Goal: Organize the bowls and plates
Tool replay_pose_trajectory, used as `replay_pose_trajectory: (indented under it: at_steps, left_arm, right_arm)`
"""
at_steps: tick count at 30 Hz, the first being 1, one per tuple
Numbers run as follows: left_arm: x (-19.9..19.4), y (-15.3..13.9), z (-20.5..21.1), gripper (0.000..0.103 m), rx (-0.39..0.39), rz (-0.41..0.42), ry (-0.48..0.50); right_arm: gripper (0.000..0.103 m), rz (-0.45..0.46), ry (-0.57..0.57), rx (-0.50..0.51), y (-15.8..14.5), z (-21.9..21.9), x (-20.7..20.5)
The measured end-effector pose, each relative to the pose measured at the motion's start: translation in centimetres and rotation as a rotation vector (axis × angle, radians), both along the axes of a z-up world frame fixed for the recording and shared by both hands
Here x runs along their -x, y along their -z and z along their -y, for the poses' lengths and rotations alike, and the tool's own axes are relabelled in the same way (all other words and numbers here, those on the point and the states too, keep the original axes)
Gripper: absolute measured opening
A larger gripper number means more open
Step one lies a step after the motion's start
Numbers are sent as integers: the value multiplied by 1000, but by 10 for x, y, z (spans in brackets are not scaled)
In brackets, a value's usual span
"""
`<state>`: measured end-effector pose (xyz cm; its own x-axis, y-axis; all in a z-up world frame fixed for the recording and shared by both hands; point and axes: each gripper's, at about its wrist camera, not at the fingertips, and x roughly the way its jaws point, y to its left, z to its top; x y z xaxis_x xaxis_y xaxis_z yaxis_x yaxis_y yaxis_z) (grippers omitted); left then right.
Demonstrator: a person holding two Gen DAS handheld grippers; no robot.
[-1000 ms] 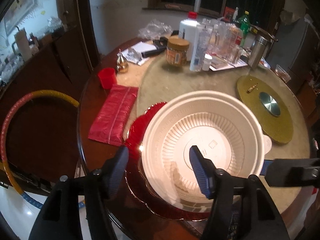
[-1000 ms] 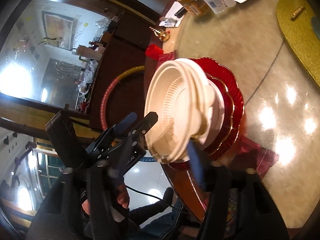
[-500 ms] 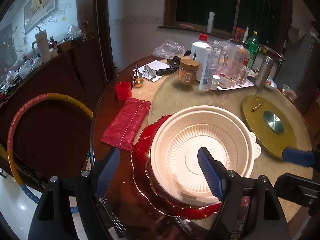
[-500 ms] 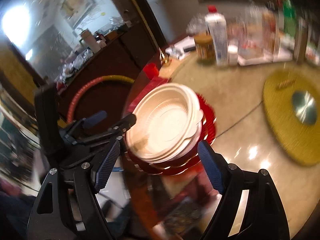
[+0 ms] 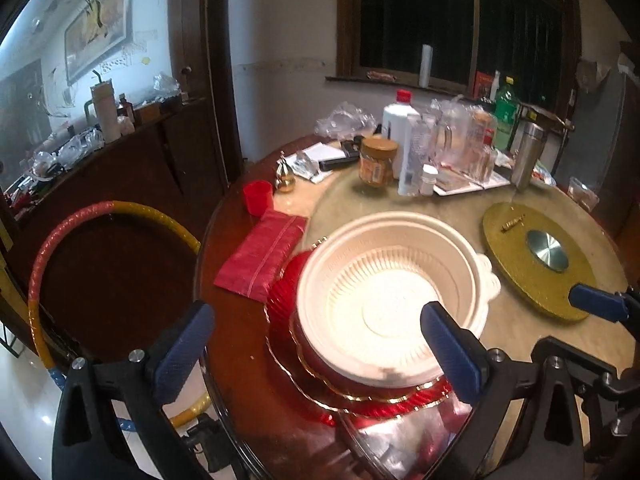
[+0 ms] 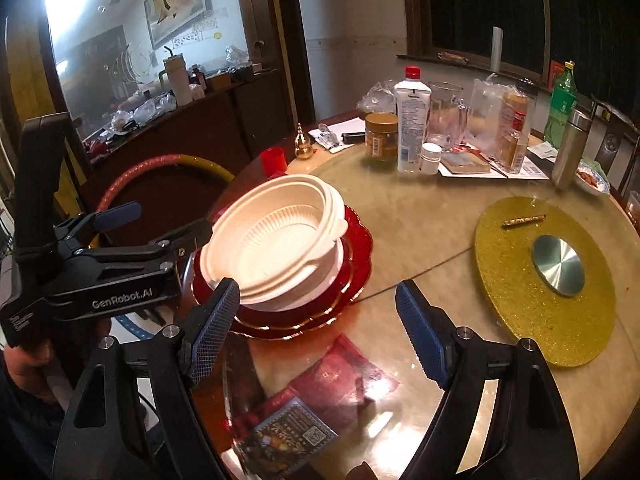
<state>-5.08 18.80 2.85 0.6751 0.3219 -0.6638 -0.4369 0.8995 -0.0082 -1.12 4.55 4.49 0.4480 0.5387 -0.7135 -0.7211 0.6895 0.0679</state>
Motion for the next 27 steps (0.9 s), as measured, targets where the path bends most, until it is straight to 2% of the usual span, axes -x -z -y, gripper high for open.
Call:
replay_pose_trajectory:
  at_steps: [4, 10, 16, 18, 19, 27]
  left_arm:
    - [5, 1, 7, 103, 18, 0, 21]
    - [13, -2, 15, 103, 63, 48, 70]
    - [15, -2, 14, 103, 82, 49, 43]
    - [15, -1, 14, 103, 73, 46, 25]
    - [16, -1, 14, 103, 67, 48, 19]
    - [16, 0, 12, 103, 79, 55, 25]
  right_arm:
    - [81, 24, -5, 24, 2, 3, 5]
    - [81, 37, 16, 52, 6, 18, 5]
    - [81, 32, 39, 54, 7, 22, 5]
    - [91, 33, 48, 73, 9, 21, 5]
    - [103, 36, 54, 81, 10, 20, 5]
    - [103, 60, 51, 82, 6, 8, 12]
